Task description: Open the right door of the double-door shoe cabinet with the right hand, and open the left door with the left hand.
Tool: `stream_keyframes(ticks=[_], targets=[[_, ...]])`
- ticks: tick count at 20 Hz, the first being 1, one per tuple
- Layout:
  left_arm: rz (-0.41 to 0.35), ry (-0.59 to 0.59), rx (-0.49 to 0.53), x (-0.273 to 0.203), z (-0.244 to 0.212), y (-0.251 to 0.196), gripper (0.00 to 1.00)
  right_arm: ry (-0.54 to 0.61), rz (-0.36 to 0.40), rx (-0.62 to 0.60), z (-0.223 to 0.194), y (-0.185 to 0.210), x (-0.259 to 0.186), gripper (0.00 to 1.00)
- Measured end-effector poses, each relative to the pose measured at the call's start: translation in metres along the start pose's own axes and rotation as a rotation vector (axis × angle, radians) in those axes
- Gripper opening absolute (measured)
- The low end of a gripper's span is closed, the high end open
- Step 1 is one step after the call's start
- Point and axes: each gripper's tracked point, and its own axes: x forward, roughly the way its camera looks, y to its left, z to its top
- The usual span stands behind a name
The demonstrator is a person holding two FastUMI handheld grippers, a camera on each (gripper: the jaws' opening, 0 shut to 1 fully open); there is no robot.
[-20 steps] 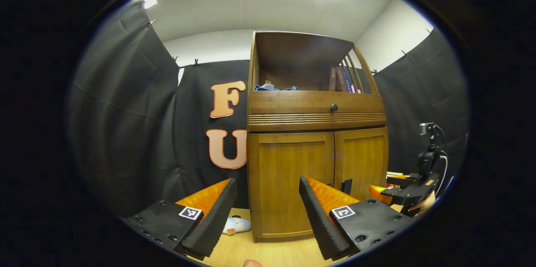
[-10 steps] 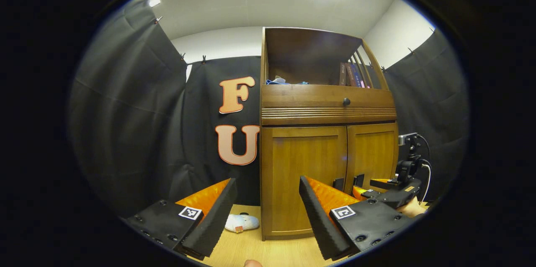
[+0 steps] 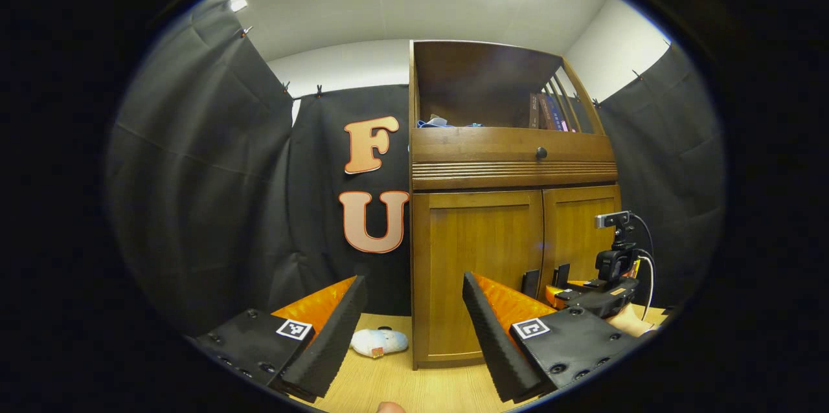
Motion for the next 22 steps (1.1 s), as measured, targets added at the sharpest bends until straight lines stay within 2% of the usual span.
stream_keyframes(ticks=[1, 2, 6, 7, 8, 9, 11, 15, 16, 17, 18, 22], targets=[[0.0, 0.002, -0.008, 0.0, -0.001, 0.001, 0.99, 0.002, 0.003, 0.01, 0.001, 0.001, -0.001, 0.31], [-0.001, 0.004, -0.017, 0.0, -0.003, 0.001, 0.96, 0.011, 0.007, 0.018, -0.001, 0.001, -0.003, 0.34], [0.002, 0.014, -0.025, -0.001, -0.009, 0.007, 0.96, 0.0, 0.022, 0.004, -0.002, -0.002, -0.025, 0.29], [0.005, 0.014, -0.026, 0.0, -0.009, 0.009, 0.99, -0.004, 0.028, 0.005, -0.002, -0.003, -0.037, 0.29], [0.007, 0.013, -0.029, 0.0, -0.009, 0.011, 0.96, -0.007, 0.035, 0.011, -0.003, -0.005, -0.048, 0.29], [0.008, 0.013, -0.035, 0.001, -0.01, 0.012, 0.96, -0.012, 0.042, 0.017, -0.003, -0.008, -0.06, 0.24], [0.011, 0.015, -0.045, 0.002, -0.012, 0.015, 0.96, -0.021, 0.052, 0.021, -0.004, -0.015, -0.083, 0.29], [0.014, 0.023, -0.049, 0.004, -0.015, 0.018, 0.99, -0.031, 0.062, 0.018, -0.002, -0.034, -0.126, 0.28], [0.011, 0.025, -0.048, 0.004, -0.017, 0.016, 0.99, -0.03, 0.058, 0.012, -0.002, -0.039, -0.135, 0.23], [0.009, 0.026, -0.047, 0.003, -0.017, 0.015, 0.99, -0.028, 0.054, 0.003, -0.002, -0.045, -0.144, 0.23], [0.007, 0.026, -0.045, 0.003, -0.017, 0.014, 0.99, -0.03, 0.046, -0.004, 0.0, -0.051, -0.154, 0.28], [-0.003, 0.023, -0.052, 0.003, -0.016, 0.007, 0.96, -0.039, 0.012, -0.045, -0.002, -0.081, -0.192, 0.27]])
